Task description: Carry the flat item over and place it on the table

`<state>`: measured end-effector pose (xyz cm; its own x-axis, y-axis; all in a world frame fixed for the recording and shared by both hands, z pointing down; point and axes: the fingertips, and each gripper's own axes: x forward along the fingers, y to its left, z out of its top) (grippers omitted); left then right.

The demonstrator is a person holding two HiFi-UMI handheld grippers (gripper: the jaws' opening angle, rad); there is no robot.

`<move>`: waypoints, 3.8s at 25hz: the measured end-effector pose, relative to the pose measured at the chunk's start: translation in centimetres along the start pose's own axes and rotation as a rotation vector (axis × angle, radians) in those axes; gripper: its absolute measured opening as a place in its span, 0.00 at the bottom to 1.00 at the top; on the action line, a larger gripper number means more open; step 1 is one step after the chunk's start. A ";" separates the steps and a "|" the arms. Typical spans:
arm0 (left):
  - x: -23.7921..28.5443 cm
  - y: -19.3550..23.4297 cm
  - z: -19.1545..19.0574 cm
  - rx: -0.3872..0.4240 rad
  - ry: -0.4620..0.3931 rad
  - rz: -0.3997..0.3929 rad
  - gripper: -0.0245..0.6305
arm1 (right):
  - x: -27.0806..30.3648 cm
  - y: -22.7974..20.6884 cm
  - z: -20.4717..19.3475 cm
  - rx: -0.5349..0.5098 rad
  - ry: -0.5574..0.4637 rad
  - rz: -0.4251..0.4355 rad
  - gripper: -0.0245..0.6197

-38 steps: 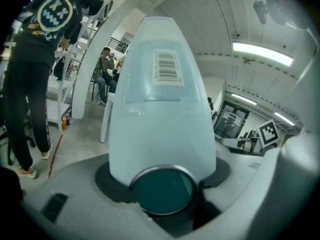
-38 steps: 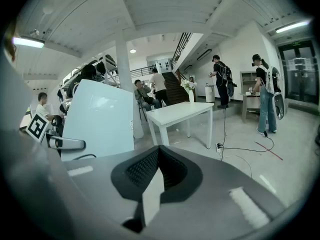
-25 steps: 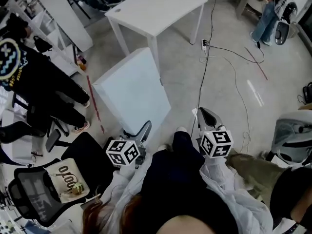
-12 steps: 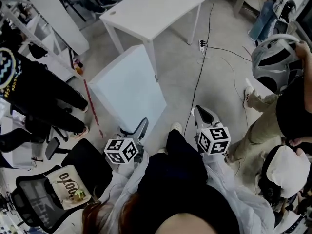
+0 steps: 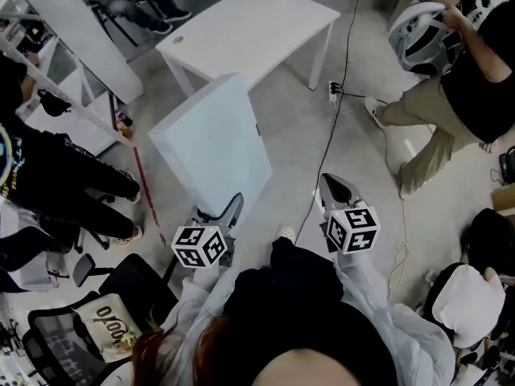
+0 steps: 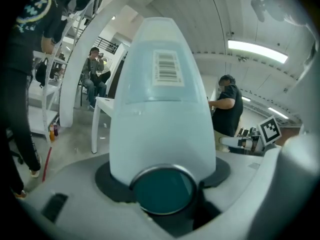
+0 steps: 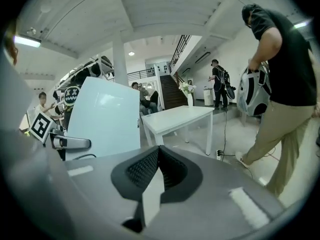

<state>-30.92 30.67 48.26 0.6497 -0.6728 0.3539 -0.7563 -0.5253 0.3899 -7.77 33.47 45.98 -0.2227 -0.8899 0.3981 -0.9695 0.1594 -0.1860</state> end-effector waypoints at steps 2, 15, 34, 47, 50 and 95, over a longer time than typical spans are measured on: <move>2.0 -0.1 0.7 0.004 0.001 0.001 0.49 | 1.1 -1.5 0.6 0.002 0.005 0.003 0.05; 6.8 -2.4 0.4 -0.018 0.002 -0.004 0.49 | 3.4 -6.6 0.8 0.020 0.020 0.017 0.05; 19.6 0.2 6.9 -0.030 0.033 -0.061 0.49 | 13.0 -13.0 6.2 0.064 0.023 -0.026 0.05; 31.0 3.4 17.3 0.005 -0.007 -0.126 0.49 | 22.9 -17.9 15.1 0.053 -0.026 -0.054 0.05; 32.8 4.6 18.9 0.005 -0.010 -0.128 0.49 | 25.1 -18.4 16.6 0.049 -0.032 -0.055 0.05; 62.9 7.4 32.5 -0.184 -0.046 -0.164 0.49 | 49.8 -38.2 30.0 0.019 0.004 0.028 0.05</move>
<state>1.83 -32.45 45.81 0.7553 -0.6114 0.2358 -0.6117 -0.5286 0.5886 21.27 -29.82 45.96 -0.2504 -0.8835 0.3958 -0.9608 0.1764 -0.2139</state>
